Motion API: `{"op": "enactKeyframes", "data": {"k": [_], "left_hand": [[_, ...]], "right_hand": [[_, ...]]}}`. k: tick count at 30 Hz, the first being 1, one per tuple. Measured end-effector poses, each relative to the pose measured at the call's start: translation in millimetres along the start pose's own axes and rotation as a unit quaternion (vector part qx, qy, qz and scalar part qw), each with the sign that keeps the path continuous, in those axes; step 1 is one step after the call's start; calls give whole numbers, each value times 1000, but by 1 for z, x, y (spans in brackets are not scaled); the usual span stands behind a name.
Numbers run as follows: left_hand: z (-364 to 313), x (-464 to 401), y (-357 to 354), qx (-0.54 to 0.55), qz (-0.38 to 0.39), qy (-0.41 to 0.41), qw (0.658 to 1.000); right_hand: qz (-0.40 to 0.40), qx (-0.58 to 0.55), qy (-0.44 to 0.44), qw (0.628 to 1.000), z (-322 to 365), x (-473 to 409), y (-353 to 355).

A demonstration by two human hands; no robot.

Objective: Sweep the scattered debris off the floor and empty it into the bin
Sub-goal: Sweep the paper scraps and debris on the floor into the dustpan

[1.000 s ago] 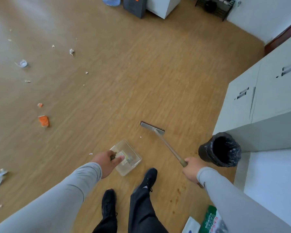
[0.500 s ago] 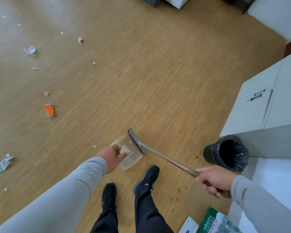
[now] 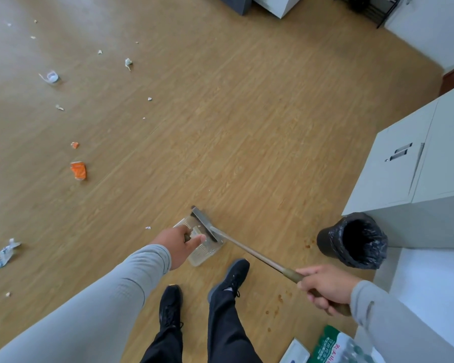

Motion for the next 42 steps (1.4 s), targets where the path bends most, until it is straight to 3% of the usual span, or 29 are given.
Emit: {"op": "enactKeyframes", "data": {"k": [6,11,18,21,24,28,31,37,42], "left_hand": [[24,-2,19,83,-23,21,996],[21,-14,32,136,-32,43,989],[-17,-43,41,132,-53,62,988],[-27,-48,44,126,-54,73,988],[-28,-45,45,123,-54,77,988],[-27,-40,45,110,-53,82,989],[-28,-37,42,114,-52,81,989],[-23,-39,41,120,-55,85,988],[-19,-43,49,129,-69,82,986]], "right_hand": [[-40,18,32,999,31,6,35],[-97,98,77,987,91,-47,48],[-99,259,74,958,142,-124,36],[-60,322,61,943,136,-123,22],[-6,289,54,956,119,-102,42],[17,148,49,988,119,-68,116],[14,178,66,982,123,-53,126],[-42,290,95,951,134,-103,73],[45,235,84,967,121,-98,69]]}}
Point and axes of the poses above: each hand's wrist, its own x-axis away from the middle knuckle, its own y-axis out of the back of the hand, z = x × y, the point moved 8 cm from there along -x, towards the middle knuckle, and after that the axes turned 13 degrees about y, right-handed, at the moved point
